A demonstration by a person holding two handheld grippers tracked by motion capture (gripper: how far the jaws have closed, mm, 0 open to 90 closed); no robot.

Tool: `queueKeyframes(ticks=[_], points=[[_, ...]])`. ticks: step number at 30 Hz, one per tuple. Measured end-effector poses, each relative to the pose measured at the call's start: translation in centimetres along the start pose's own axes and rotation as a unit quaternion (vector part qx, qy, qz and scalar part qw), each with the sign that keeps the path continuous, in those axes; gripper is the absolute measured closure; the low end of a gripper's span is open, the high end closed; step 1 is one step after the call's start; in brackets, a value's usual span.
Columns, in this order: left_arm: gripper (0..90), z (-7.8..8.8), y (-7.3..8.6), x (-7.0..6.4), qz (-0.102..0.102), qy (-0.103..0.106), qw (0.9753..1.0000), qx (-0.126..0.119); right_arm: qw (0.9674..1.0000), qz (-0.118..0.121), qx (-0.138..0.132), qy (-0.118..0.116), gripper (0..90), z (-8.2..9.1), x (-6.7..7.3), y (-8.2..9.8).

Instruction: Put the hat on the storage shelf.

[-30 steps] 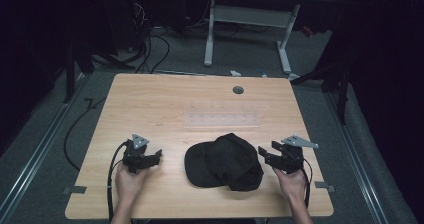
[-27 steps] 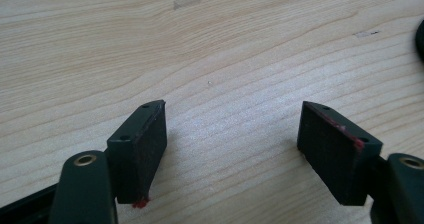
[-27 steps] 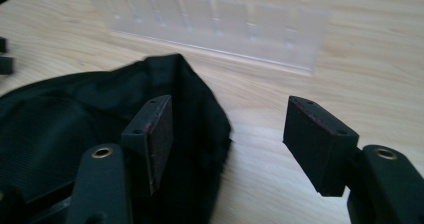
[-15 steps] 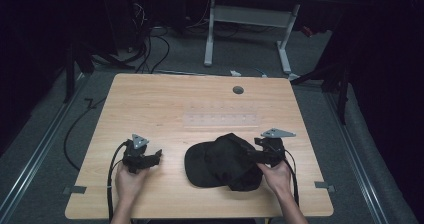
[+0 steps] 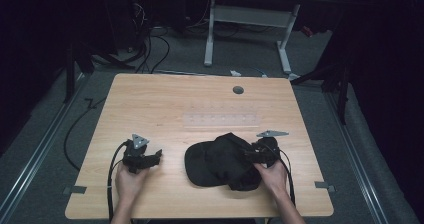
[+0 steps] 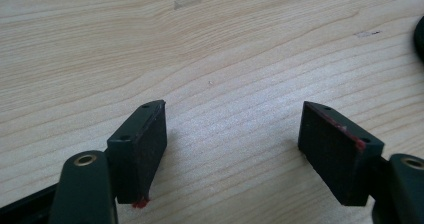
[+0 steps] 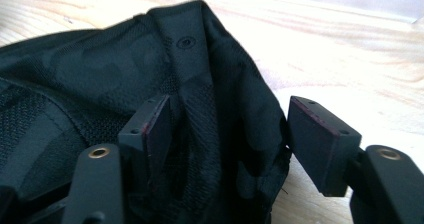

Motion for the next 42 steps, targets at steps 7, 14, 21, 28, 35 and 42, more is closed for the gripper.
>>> queueKeyframes(ticks=[7, 14, 21, 28, 35, 42], points=[[27.8, 0.0, 0.0, 0.0, 0.000, 0.000, 1.0000, 0.000, 0.9997, 0.015, 0.003, -0.017, 58.8, -0.6, 0.4, 0.4], [27.8, 0.0, 0.0, 0.0, 0.000, -0.001, 1.0000, 0.000, 0.9993, 0.016, 0.001, -0.034, 75.4, -0.5, 0.5, 0.5], [27.8, 0.0, 0.0, 0.0, 0.000, -0.001, 1.0000, 0.000, 0.9988, 0.024, -0.002, -0.042, 80.1, -0.5, 0.5, 0.6], [27.8, 0.0, 0.0, 0.0, 0.000, -0.001, 1.0000, 0.000, 0.9984, 0.023, -0.009, -0.051, 81.0, -0.3, 0.4, 0.7], [27.7, 0.0, 0.0, 0.0, 0.000, -0.001, 1.0000, 0.000, 0.9979, 0.026, -0.022, -0.054, 81.6, 0.6, 0.3, 0.6], [27.4, 0.0, 0.0, 0.0, 0.001, -0.001, 1.0000, 0.000, 0.9962, 0.041, -0.044, -0.062, 81.9, 1.8, 0.4, -0.1]])
Point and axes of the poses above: each handheld gripper's, and its own axes: z roughly backward along the jaws, y roughly out of its underside, x roughly to its left, the point moved 3 cm from there along -z, roughly forward along the jaws, and after that the axes turned 9 degrees about -x, right-handed, at the moved point
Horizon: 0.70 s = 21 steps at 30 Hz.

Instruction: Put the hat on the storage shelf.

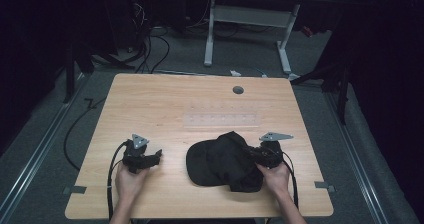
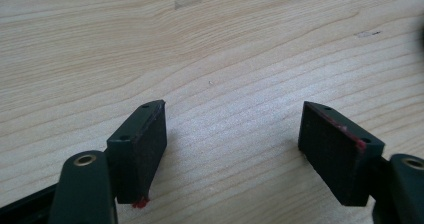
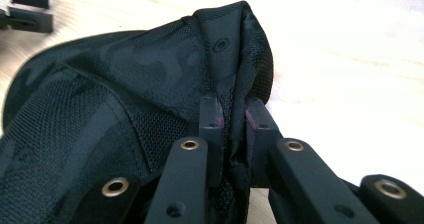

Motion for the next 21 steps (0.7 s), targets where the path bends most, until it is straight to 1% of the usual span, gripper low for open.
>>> queueKeyframes(ticks=[1, 2, 3, 9, 10, 11, 12, 13, 19, 21], points=[[27.4, 0.0, 0.0, 0.0, 0.000, 0.000, 1.0000, 0.000, 1.0000, 0.000, 0.000, 0.000, 81.9, 0.0, 0.0, 0.0], [27.0, 0.0, 0.0, 0.0, 0.000, 0.000, 1.0000, 0.000, 1.0000, 0.001, -0.005, -0.004, 82.0, 0.4, 0.1, -0.3], [26.8, 0.0, 0.0, 0.0, 0.000, 0.000, 1.0000, 0.001, 1.0000, 0.003, -0.006, -0.004, 82.0, 0.5, 0.2, -0.4], [24.5, 0.0, 0.1, -0.1, -0.002, 0.004, 1.0000, 0.004, 0.9996, 0.018, -0.019, -0.010, 82.1, 1.3, 0.5, -1.2], [23.7, 0.0, 0.1, -0.1, -0.003, 0.005, 1.0000, 0.005, 0.9992, 0.023, -0.026, -0.016, 82.2, 1.8, 0.7, -1.7], [23.7, 0.0, 0.1, -0.1, -0.003, 0.005, 1.0000, 0.006, 0.9992, 0.023, -0.026, -0.016, 82.2, 1.8, 0.7, -1.7], [22.6, 0.0, 0.1, -0.1, -0.004, 0.007, 0.9999, 0.007, 0.9988, 0.034, -0.029, -0.019, 82.1, 2.1, 0.9, -2.2], [22.5, 0.0, 0.2, -0.1, -0.005, 0.008, 0.9999, 0.007, 0.9986, 0.039, -0.031, -0.020, 82.2, 2.3, 1.1, -2.4], [22.5, 0.0, 0.1, -0.2, -0.005, 0.009, 0.9999, 0.010, 0.9975, 0.053, -0.038, -0.027, 82.2, 2.6, 1.5, -3.2], [22.5, 0.0, 0.1, -0.2, -0.005, 0.010, 0.9999, 0.012, 0.9971, 0.055, -0.041, -0.033, 82.2, 2.7, 1.6, -3.5]])
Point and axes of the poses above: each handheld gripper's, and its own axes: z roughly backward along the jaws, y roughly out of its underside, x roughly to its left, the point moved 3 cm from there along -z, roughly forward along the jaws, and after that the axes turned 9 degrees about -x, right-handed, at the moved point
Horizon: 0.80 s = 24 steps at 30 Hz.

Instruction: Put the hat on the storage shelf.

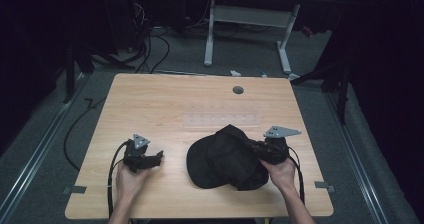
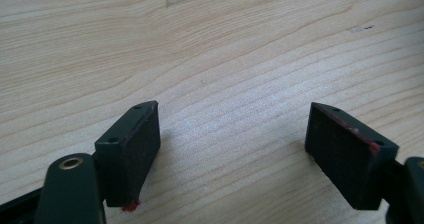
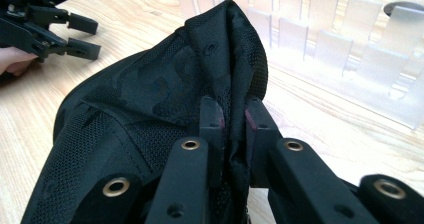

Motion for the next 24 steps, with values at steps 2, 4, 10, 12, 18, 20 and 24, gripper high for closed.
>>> queueKeyframes(ticks=[2, 4, 10, 12, 18, 20, 24], points=[[22.5, 0.0, 0.0, 0.0, 0.001, 0.001, 1.0000, 0.000, 1.0000, 0.000, -0.002, -0.003, 82.2, 0.0, 0.0, -0.1], [22.6, 0.0, 0.0, 0.0, 0.002, 0.001, 1.0000, 0.002, 1.0000, -0.001, -0.006, -0.006, 82.2, 0.1, 0.0, -0.2], [25.5, 0.2, -0.3, -0.1, 0.016, 0.006, 0.9998, 0.007, 0.9997, -0.001, -0.016, -0.017, 82.2, 0.7, 0.0, -0.7], [25.7, 0.3, -0.4, -0.3, 0.016, 0.012, 0.9998, 0.009, 0.9997, 0.002, -0.018, -0.018, 82.2, 0.8, 0.0, -0.8], [27.2, 1.0, -1.6, -1.4, 0.026, 0.041, 0.9988, 0.001, 0.9993, 0.017, -0.027, -0.020, 82.2, 1.3, 0.1, -1.7], [28.8, 1.3, -2.0, -1.8, 0.033, 0.054, 0.9980, 0.005, 0.9992, 0.020, -0.028, -0.020, 82.2, 1.4, 0.1, -1.9], [28.3, 1.8, -2.6, -2.7, 0.030, 0.074, 0.9967, 0.009, 0.9989, 0.027, -0.032, -0.023, 82.2, 1.5, 0.2, -2.4]])
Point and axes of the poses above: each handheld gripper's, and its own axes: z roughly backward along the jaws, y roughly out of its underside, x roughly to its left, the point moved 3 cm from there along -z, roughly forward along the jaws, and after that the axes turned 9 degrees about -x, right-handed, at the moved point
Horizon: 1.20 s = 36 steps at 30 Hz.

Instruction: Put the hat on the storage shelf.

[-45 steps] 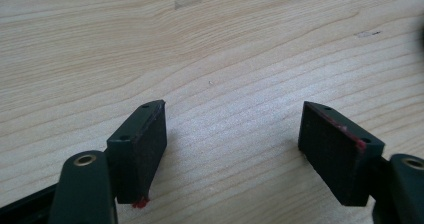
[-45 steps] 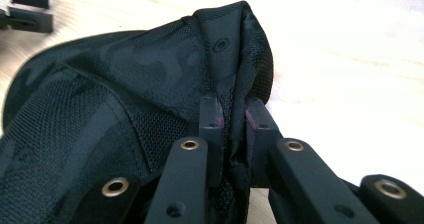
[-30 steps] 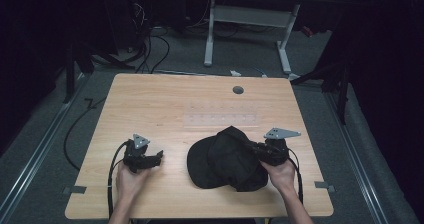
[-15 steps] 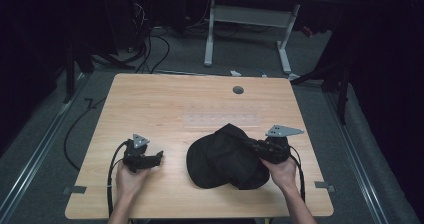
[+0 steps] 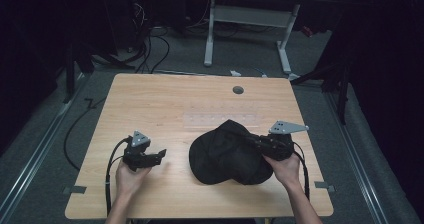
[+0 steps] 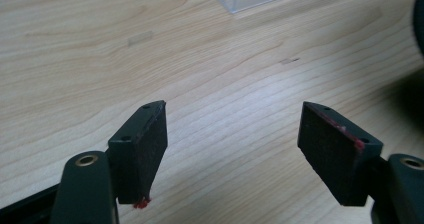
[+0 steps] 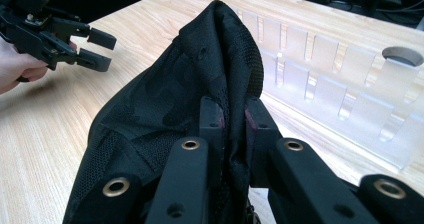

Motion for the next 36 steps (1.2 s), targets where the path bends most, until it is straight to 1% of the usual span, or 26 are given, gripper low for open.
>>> queueKeyframes(ticks=[2, 5, 9, 12, 16, 17, 18, 22, 25, 27, 28, 30, 31, 34, 35, 36], points=[[27.9, 0.2, -0.4, -0.6, 0.003, 0.012, 0.9999, -0.001, 1.0000, 0.003, -0.002, -0.002, 82.2, 0.1, 0.1, -0.2], [27.3, 0.4, -1.0, -1.7, 0.003, 0.030, 0.9995, 0.003, 0.9999, 0.009, -0.004, -0.004, 82.2, 0.2, 0.1, -0.6], [25.7, 0.6, -1.7, -3.2, 0.002, 0.057, 0.9983, 0.010, 0.9997, 0.020, -0.009, -0.008, 82.2, 0.3, 0.3, -1.4], [25.3, 0.8, -2.5, -4.5, 0.001, 0.079, 0.9968, 0.011, 0.9996, 0.024, -0.012, -0.011, 82.2, 0.3, 0.4, -1.7], [24.7, 1.0, -3.6, -6.2, 0.004, 0.110, 0.9938, 0.015, 0.9991, 0.035, -0.015, -0.017, 82.3, 0.1, 0.6, -2.4], [24.2, 1.0, -3.9, -6.7, 0.006, 0.117, 0.9929, 0.017, 0.9990, 0.038, -0.016, -0.020, 82.2, 0.1, 0.7, -2.5], [23.5, 1.0, -4.2, -7.1, 0.005, 0.125, 0.9919, 0.021, 0.9986, 0.044, -0.016, -0.025, 82.3, -0.1, 0.8, -2.7], [22.7, 0.5, -5.0, -9.0, -0.004, 0.151, 0.9878, 0.036, 0.9981, 0.050, -0.014, -0.032, 82.2, -0.4, 1.1, -3.1], [22.1, -0.1, -5.5, -10.5, -0.012, 0.171, 0.9837, 0.054, 0.9972, 0.059, -0.014, -0.044, 82.2, -0.8, 1.4, -3.5], [21.9, -0.6, -5.8, -11.4, -0.019, 0.182, 0.9809, 0.065, 0.9960, 0.067, -0.012, -0.058, 82.2, -1.2, 1.8, -4.1], [21.9, -0.9, -6.0, -11.9, -0.022, 0.187, 0.9796, 0.071, 0.9960, 0.067, -0.012, -0.058, 82.2, -1.2, 1.8, -4.1], [21.8, -1.4, -6.3, -12.7, -0.029, 0.196, 0.9770, 0.078, 0.9950, 0.075, -0.009, -0.066, 82.2, -1.5, 2.1, -4.4], [21.8, -1.6, -6.4, -13.1, -0.030, 0.200, 0.9758, 0.083, 0.9938, 0.082, -0.009, -0.074, 82.2, -1.8, 2.3, -4.7], [21.9, -2.2, -6.7, -14.0, -0.033, 0.213, 0.9716, 0.098, 0.9929, 0.086, -0.007, -0.081, 82.2, -1.9, 2.6, -5.0], [21.9, -2.3, -6.8, -14.3, -0.033, 0.215, 0.9706, 0.102, 0.9925, 0.088, -0.007, -0.085, 82.2, -2.0, 2.7, -5.1], [22.0, -2.4, -6.8, -14.5, -0.034, 0.221, 0.9689, 0.106, 0.9919, 0.092, -0.007, -0.088, 82.2, -2.1, 2.8, -5.2]])
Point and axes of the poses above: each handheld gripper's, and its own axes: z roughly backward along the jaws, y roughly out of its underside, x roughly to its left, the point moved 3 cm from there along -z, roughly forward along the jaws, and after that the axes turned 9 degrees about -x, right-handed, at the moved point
